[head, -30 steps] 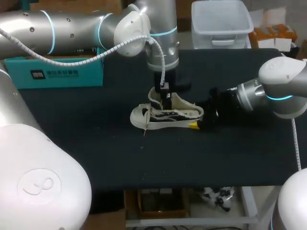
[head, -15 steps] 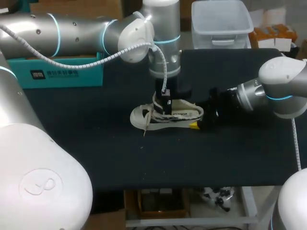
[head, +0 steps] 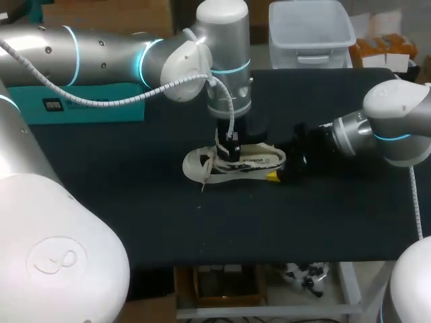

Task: Open the shoe tongue, take the insole out of the shoe, put the insole back into the shoe, and pack the shoe into the shoebox

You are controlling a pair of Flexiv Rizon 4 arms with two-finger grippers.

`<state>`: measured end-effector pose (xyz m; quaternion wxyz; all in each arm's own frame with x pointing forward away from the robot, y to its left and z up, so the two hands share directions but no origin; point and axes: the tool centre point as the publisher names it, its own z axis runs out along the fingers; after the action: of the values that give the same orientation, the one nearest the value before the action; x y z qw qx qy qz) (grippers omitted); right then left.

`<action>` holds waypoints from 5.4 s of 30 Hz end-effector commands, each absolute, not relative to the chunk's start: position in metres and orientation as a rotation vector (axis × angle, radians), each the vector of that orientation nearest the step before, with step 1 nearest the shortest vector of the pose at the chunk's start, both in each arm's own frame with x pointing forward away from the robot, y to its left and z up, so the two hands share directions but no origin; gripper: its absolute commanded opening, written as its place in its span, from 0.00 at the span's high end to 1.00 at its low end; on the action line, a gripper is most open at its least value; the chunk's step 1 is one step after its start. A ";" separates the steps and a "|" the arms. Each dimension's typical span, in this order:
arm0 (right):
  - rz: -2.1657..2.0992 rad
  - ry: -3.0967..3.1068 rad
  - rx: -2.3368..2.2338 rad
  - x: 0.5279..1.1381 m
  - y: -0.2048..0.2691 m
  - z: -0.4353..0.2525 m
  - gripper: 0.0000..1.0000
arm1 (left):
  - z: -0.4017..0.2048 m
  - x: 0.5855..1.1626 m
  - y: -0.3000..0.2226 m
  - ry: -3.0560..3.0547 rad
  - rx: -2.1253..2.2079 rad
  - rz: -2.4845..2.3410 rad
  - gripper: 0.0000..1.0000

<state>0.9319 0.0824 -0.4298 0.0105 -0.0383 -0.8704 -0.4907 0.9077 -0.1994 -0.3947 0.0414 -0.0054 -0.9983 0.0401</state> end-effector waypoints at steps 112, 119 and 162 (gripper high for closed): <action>-1.524 -2.725 -0.124 0.928 0.076 -0.431 1.00 | -0.212 0.873 -0.252 -2.736 -0.204 0.839 1.00; -1.469 -2.748 -0.223 0.921 0.058 -0.417 0.00 | -0.185 0.868 -0.252 -2.588 -0.330 0.903 1.00; -0.426 -2.981 -0.356 0.964 0.098 -0.321 0.00 | -0.151 0.873 -0.074 -2.375 -0.322 1.202 1.00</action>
<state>0.9581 0.0879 -0.3156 0.0403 -0.1119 -0.9669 -0.2256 0.8781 -0.0815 -0.1487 0.2482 -0.1308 -0.8605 0.4252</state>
